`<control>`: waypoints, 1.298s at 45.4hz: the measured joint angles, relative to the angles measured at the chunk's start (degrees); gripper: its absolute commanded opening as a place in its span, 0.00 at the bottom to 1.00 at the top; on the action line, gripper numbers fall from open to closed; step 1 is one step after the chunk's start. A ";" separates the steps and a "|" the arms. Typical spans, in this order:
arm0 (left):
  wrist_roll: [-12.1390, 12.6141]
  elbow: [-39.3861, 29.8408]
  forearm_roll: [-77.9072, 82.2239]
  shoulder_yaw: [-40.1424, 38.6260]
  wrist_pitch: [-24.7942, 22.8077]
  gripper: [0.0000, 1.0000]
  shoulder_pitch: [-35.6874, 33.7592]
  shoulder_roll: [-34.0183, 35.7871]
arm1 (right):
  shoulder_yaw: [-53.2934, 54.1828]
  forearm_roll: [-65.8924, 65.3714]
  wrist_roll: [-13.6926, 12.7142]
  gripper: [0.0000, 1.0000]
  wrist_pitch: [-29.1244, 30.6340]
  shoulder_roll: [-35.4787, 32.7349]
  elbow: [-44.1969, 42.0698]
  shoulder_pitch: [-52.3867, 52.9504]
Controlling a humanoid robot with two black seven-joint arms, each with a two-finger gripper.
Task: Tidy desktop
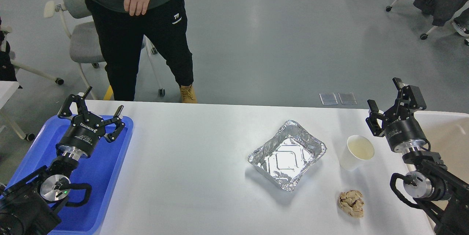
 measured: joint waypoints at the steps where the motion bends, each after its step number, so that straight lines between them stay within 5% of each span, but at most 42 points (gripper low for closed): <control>1: 0.00 0.00 0.00 0.00 0.00 0.99 0.00 0.00 | 0.01 0.00 0.00 1.00 -0.06 0.03 0.00 0.10; 32: 0.00 0.00 0.00 0.00 0.00 0.99 0.00 0.00 | -0.02 0.96 0.02 1.00 -1.55 -1.07 0.82 0.26; 49: -0.02 0.00 -0.01 0.00 0.00 0.99 0.00 0.00 | -4.84 7.28 -0.03 1.00 -0.92 -17.15 5.92 1.59; 59: -0.02 0.00 0.00 0.00 0.00 0.99 -0.01 0.00 | -16.44 7.53 -0.27 1.00 2.02 -30.65 8.80 9.03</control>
